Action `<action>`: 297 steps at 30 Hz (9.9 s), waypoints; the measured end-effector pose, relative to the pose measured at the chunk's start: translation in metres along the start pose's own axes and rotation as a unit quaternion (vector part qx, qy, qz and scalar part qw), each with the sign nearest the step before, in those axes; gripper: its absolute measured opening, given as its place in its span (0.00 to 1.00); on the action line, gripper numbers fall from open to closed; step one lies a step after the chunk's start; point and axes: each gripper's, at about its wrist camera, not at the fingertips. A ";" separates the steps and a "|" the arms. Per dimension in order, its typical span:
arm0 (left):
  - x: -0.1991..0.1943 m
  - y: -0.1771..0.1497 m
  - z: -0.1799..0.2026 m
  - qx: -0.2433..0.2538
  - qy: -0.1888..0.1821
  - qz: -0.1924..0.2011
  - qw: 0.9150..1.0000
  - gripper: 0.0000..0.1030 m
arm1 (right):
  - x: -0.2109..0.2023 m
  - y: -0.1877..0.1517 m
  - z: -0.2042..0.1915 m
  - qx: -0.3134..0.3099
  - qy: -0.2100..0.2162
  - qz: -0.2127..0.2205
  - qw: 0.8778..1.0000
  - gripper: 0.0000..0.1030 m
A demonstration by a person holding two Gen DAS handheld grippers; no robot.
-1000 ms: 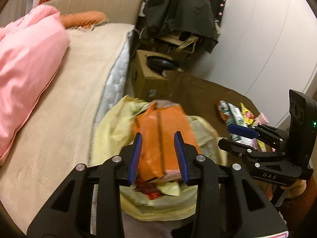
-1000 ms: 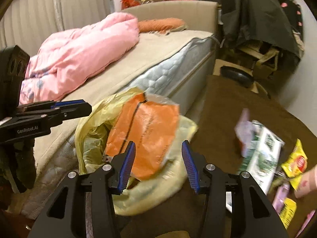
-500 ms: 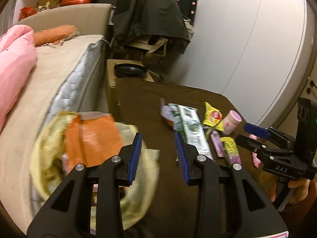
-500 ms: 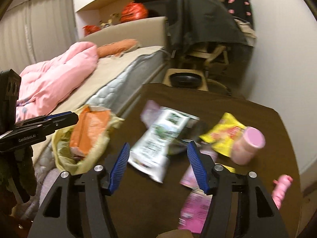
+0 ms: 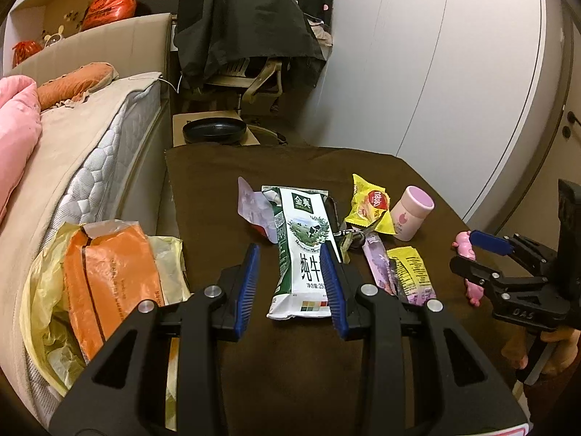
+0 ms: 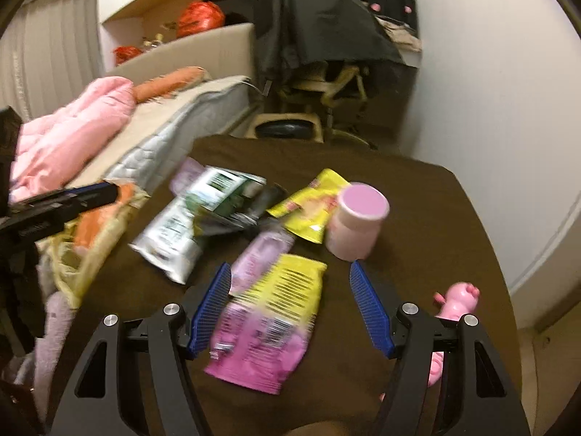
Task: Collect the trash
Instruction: 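Move both grippers back over the wrappers on the table, then grasp the yellow-and-pink snack wrapper with the right gripper, then grasp the yellow Nabati wafer wrapper with the left gripper, then carry the Nabati wrapper and yellow-pink wrapper over the yellow bag, then open both grippers to drop the wrappers into the yellow bag, then grasp the black-and-silver wrapper with the right gripper, then grasp the pink ice-cream wrapper with the left gripper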
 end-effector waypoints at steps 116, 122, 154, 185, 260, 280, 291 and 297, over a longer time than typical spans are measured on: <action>-0.062 -0.002 0.005 0.034 -0.008 -0.019 0.999 0.18 | -0.062 0.021 -0.046 0.015 0.068 0.067 0.995 0.17; -0.084 -0.016 -0.030 0.011 0.008 -0.011 1.000 0.18 | -0.053 0.036 -0.086 -0.010 0.088 0.061 0.994 0.17; -0.028 -0.070 -0.216 -0.125 0.043 -0.122 0.984 0.18 | 0.134 0.053 -0.287 -0.138 0.186 -0.113 0.966 0.17; -0.060 -0.063 -0.221 -0.137 0.061 -0.082 0.985 0.29 | 0.101 0.052 -0.280 -0.144 0.171 -0.071 0.972 0.45; 0.009 -0.030 -0.005 -0.013 -0.026 -0.060 0.998 0.35 | -0.011 -0.072 0.004 0.021 0.083 -0.056 0.995 0.24; 0.052 -0.016 0.090 0.086 -0.074 -0.069 0.991 0.35 | -0.030 -0.094 0.075 0.096 0.042 -0.034 0.994 0.24; 0.130 -0.008 0.124 0.117 0.000 -0.139 0.983 0.35 | -0.035 -0.103 0.096 0.116 0.034 -0.032 0.992 0.24; 0.132 -0.013 0.126 0.114 0.005 -0.147 0.983 0.07 | -0.036 -0.100 0.099 0.128 0.030 -0.027 0.991 0.24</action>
Point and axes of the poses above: each gripper's, at about its wrist camera, not at the fingertips, and x roughly the way its jaws point, z to its right, y to its top, and after that the axes turned 1 degree about -z, right-handed
